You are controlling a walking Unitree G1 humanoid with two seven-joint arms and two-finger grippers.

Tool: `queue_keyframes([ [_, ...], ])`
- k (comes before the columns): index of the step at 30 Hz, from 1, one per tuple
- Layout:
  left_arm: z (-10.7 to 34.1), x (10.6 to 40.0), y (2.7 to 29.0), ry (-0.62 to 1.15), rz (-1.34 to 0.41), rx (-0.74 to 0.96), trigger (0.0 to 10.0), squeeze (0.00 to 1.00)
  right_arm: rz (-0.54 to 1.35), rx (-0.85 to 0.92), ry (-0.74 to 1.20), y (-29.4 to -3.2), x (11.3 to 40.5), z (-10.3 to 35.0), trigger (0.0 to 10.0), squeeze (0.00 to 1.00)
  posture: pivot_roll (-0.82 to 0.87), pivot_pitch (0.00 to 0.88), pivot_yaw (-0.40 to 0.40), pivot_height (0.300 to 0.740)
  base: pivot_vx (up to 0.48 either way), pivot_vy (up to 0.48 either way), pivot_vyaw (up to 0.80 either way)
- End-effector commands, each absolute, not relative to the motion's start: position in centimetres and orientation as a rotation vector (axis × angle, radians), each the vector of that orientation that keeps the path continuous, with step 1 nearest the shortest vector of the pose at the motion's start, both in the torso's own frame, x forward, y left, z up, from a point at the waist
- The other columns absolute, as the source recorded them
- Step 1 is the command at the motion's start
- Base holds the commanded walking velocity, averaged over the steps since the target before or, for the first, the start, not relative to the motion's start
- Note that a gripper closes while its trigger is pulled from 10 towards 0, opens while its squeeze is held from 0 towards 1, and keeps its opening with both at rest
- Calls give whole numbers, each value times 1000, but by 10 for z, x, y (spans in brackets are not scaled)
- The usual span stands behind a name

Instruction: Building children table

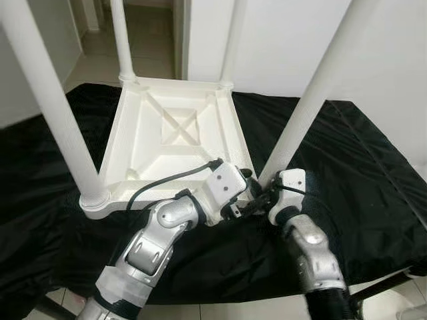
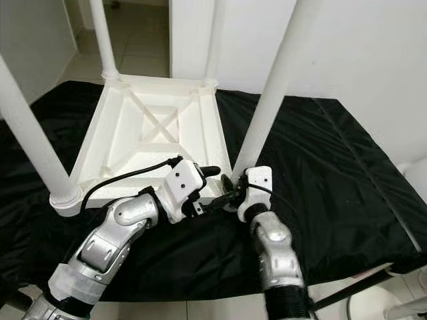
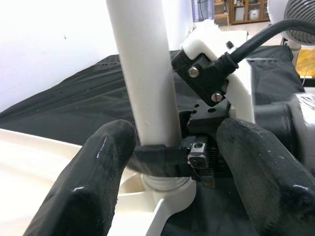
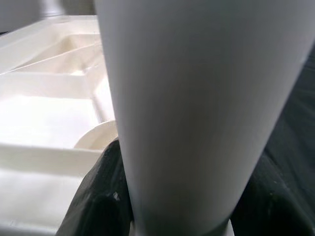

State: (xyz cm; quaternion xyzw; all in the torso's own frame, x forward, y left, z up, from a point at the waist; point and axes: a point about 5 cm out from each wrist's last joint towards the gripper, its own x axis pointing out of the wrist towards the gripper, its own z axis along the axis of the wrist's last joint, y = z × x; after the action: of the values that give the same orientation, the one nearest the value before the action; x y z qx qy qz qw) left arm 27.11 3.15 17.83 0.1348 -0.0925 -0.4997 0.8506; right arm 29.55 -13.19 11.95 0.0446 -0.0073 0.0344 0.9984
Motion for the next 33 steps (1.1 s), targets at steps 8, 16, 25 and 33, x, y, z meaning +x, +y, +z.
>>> queue_keyframes([
  [8, 174, 271, 30, -187, -1090, 301, 10000, 0, -199, 130, 7, -139, 284, 119, 10000, 0, -56, 20, -77, 740, 0, 0, 0],
  [16, 174, 270, 28, -192, -1099, 298, 10000, 0, -74, 147, -7, -141, 285, 122, 10000, 1000, -56, 14, -82, 740, 0, 0, 0],
  [25, 173, 268, 30, -191, -1098, 301, 10000, 0, 72, 125, -1, -160, 284, 121, 10000, 196, -47, 9, -88, 740, 0, 0, 0],
  [33, 173, 267, 33, -186, -1094, 299, 10000, 0, 387, -31, 32, -180, 281, 116, 10000, 0, -39, 0, -85, 740, 0, 0, 0],
])
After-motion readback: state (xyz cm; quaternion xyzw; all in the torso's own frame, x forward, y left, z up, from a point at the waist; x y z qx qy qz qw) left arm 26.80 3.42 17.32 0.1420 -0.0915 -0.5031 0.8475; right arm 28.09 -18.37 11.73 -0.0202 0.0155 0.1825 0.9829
